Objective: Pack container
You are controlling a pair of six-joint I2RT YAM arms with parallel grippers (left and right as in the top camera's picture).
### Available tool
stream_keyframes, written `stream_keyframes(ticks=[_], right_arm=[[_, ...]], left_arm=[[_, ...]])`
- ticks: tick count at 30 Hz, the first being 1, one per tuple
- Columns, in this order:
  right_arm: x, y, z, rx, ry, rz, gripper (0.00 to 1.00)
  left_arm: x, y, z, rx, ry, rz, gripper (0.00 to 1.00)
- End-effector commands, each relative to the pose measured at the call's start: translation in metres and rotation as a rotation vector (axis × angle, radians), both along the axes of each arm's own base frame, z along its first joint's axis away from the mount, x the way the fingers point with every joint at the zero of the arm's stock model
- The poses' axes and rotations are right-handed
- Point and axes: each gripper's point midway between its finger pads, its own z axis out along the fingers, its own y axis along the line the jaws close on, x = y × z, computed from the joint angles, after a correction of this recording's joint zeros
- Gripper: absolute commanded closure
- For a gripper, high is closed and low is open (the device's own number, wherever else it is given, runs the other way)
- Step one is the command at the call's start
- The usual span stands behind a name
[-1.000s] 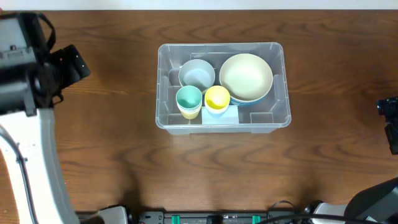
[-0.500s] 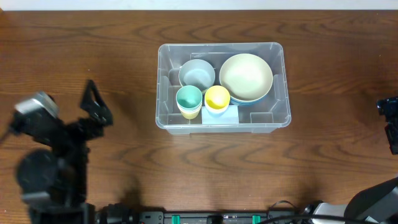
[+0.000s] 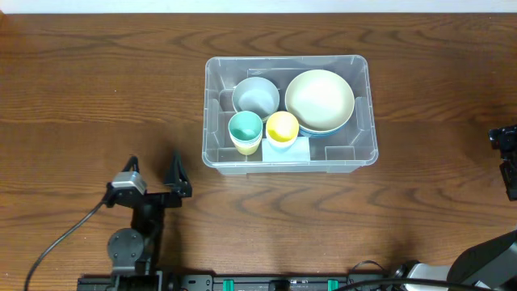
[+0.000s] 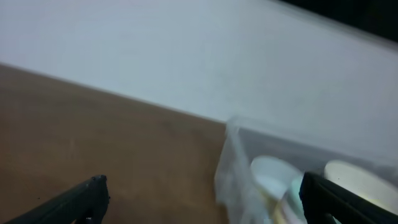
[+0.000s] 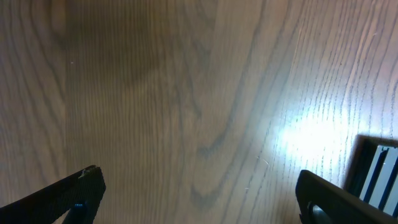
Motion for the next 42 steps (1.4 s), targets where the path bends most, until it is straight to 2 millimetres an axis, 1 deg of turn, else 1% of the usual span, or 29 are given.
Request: stream_keyframes(ticks=[1, 5, 7, 9, 12, 15, 18, 21, 23, 25, 26, 28, 29, 31, 35, 37, 39, 40, 42], right_arm=[[-0.002, -0.002, 0.001, -0.002, -0.003, -0.025, 0.01], [0.001, 0.002, 0.001, -0.002, -0.003, -0.007, 0.01], [0.008, 0.011, 0.004, -0.009, -0.013, 0.028, 0.01], [0.018, 0.027, 0.012, -0.022, -0.034, 0.088, 0.01], [0.035, 0.061, 0.028, -0.047, -0.084, 0.208, 0.01], [0.048, 0.104, 0.048, -0.079, -0.145, 0.357, 0.01], [0.052, 0.135, 0.064, -0.137, -0.181, 0.472, 0.01], [0.054, 0.176, 0.078, -0.153, -0.231, 0.614, 0.01], [0.053, 0.184, 0.094, -0.252, -0.261, 0.672, 0.01], [0.054, 0.191, 0.119, -0.348, -0.345, 0.684, 0.01], [0.056, 0.194, 0.135, -0.395, -0.413, 0.68, 0.01], [0.06, 0.197, 0.178, -0.473, -0.6, 0.639, 0.01], [0.06, 0.197, 0.189, -0.482, -0.649, 0.626, 0.01], [0.059, 0.199, 0.221, -0.503, -0.804, 0.611, 0.01], [0.055, 0.205, 0.266, -0.618, -1.053, 0.693, 0.01], [0.051, 0.208, 0.281, -0.706, -1.158, 0.747, 0.01], [0.045, 0.21, 0.284, -0.773, -1.223, 0.791, 0.01], [0.041, 0.211, 0.283, -0.805, -1.249, 0.82, 0.01], [0.035, 0.215, 0.268, -0.852, -1.272, 0.883, 0.01]], left_arm=[[-0.001, -0.003, -0.005, 0.018, -0.009, -0.017, 0.02], [-0.001, -0.003, -0.005, 0.018, -0.009, -0.017, 0.02], [-0.001, -0.003, -0.005, 0.018, -0.009, -0.017, 0.02], [-0.001, -0.003, -0.005, 0.018, -0.009, -0.017, 0.02], [-0.001, -0.003, -0.005, 0.018, -0.009, -0.017, 0.02], [-0.001, -0.003, -0.005, 0.018, -0.009, -0.017, 0.02], [-0.001, -0.003, -0.005, 0.018, -0.009, -0.017, 0.02], [-0.001, -0.003, -0.005, 0.018, -0.009, -0.017, 0.02], [-0.001, -0.003, -0.005, 0.018, -0.009, -0.017, 0.02], [-0.001, -0.003, -0.005, 0.018, -0.009, -0.017, 0.02], [-0.001, -0.003, -0.005, 0.018, -0.009, -0.017, 0.02], [-0.001, -0.003, -0.005, 0.018, -0.009, -0.017, 0.02], [-0.001, -0.003, -0.005, 0.018, -0.009, -0.017, 0.02], [-0.001, -0.003, -0.005, 0.018, -0.009, -0.017, 0.02], [-0.001, -0.003, -0.005, 0.018, -0.009, -0.017, 0.02], [-0.001, -0.003, -0.005, 0.018, -0.009, -0.017, 0.02], [-0.001, -0.003, -0.005, 0.018, -0.009, -0.017, 0.02], [-0.001, -0.003, -0.005, 0.018, -0.009, -0.017, 0.02], [-0.001, -0.003, -0.005, 0.018, -0.009, -0.017, 0.02]])
